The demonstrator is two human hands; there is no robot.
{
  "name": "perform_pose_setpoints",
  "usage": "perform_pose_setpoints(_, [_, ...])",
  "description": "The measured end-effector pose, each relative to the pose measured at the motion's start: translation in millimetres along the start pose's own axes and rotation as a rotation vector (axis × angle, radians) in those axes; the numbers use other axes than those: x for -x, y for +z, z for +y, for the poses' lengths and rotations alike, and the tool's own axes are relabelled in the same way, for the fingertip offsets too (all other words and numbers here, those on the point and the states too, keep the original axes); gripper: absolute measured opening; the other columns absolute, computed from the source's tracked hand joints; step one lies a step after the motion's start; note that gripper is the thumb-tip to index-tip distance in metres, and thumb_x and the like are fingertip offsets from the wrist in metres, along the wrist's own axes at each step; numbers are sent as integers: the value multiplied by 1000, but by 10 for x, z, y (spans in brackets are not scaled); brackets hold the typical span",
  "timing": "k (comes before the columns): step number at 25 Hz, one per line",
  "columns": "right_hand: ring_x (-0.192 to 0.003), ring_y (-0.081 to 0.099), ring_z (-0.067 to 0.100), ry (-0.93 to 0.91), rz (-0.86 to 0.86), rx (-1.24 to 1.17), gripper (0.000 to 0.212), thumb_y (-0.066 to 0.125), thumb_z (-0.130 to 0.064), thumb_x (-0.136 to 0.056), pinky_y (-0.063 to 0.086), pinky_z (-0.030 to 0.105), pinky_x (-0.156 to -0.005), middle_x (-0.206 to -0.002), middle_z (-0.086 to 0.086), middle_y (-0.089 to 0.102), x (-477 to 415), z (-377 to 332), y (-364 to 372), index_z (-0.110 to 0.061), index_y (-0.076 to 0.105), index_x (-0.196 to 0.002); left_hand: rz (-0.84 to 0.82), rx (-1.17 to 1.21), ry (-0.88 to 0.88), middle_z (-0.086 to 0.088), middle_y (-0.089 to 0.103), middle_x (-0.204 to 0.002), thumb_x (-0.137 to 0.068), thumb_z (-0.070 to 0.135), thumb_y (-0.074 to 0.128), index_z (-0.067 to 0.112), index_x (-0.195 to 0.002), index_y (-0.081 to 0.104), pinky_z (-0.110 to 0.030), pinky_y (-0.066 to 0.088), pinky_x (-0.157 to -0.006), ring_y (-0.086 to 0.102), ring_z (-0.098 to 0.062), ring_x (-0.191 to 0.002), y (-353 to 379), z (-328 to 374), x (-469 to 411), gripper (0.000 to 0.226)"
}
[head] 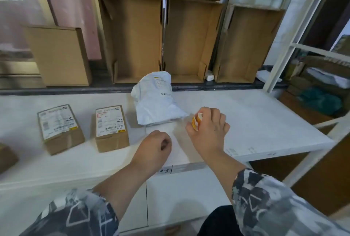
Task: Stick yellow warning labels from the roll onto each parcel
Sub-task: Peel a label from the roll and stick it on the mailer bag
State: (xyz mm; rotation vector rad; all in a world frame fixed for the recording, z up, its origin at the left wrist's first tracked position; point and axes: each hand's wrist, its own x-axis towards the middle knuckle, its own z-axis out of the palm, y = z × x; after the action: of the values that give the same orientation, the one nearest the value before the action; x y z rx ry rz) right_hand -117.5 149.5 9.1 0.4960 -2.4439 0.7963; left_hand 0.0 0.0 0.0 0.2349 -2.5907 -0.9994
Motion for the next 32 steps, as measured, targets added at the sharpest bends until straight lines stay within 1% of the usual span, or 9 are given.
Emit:
perform_pose_setpoints(3, [-112, 44, 26, -25, -47, 213, 34, 63, -45, -85, 26, 41, -86, -110, -4, 59, -105, 182, 1, -26, 50, -110, -16, 61, -10, 0, 65, -118, -96, 17, 62, 19, -122, 67, -23, 48, -97, 62, -10, -100, 181, 92, -227, 26])
perform_pose_setpoints(7, [-120, 43, 20, -67, -123, 91, 25, 65, -35, -89, 18, 34, -87, -112, -12, 69, -131, 479, 37, -32, 48, -108, -118, 132, 40, -1, 53, -148, -96, 13, 57, 19, -150, 44, -9, 28, -100, 48, -14, -138, 496, 374, -543, 56])
perform_pose_setpoints(11, [-127, 41, 16, -86, -130, -57, 25, 69, -29, -91, 20, 31, -95, -115, -16, 67, -166, 559, 28, -30, 54, -111, -58, 251, 37, 5, 61, -134, -89, 10, 57, 26, -138, 51, -16, 38, -101, 52, -11, -128, 725, 452, -797, 52])
perform_pose_setpoints(18, [-124, 45, 15, -49, -21, -66, 29, 78, -31, -88, 16, 30, -91, -105, -23, 65, -142, 638, 5, -31, 60, -110, 115, 285, -19, 11, 71, -105, -93, 11, 63, 26, -116, 66, -36, 56, -91, 67, -14, -100, 886, 411, -834, 28])
perform_pose_setpoints(21, [-123, 44, 14, -32, -48, -40, 30, 78, -39, -87, 18, 33, -91, -109, -22, 68, -178, 733, -6, -34, 60, -110, 130, 332, -34, 21, 69, -89, -95, 12, 67, 30, -103, 68, -26, 56, -83, 67, -4, -86, 872, 469, -780, 19])
perform_pose_setpoints(24, [-120, 44, 16, -40, -57, -25, 32, 82, -36, -84, 18, 34, -89, -110, -21, 68, -191, 832, -39, -36, 61, -108, 164, 368, -65, 16, 73, -86, -93, 20, 71, 30, -91, 66, -24, 56, -79, 69, -5, -84, 788, 503, -627, 12])
perform_pose_setpoints(28, [-119, 47, 14, -159, -4, -185, 25, 71, -32, -88, 34, 38, -91, -122, -17, 60, -119, 697, -214, -32, 64, -111, 181, 228, 26, 15, 70, -86, -91, 22, 74, 31, -91, 69, -11, 47, -77, 65, -6, -90, 533, 501, -393, 10])
perform_pose_setpoints(30, [-119, 49, 8, -267, -145, -405, 29, 67, -30, -89, 39, 30, -95, -120, -21, 59, -89, 515, -320, -30, 63, -118, 174, 207, 72, 17, 69, -86, -89, 16, 74, 33, -92, 70, -8, 43, -77, 65, -5, -91, 355, 548, -351, 18])
perform_pose_setpoints(32, [-114, 58, 8, -227, -276, -583, 28, 72, -21, -91, 40, 15, -92, -110, -20, 64, -122, 329, -388, -31, 65, -116, 174, 235, 87, 18, 69, -87, -88, 15, 74, 37, -90, 71, -7, 43, -76, 66, -5, -90, 191, 605, -368, 22])
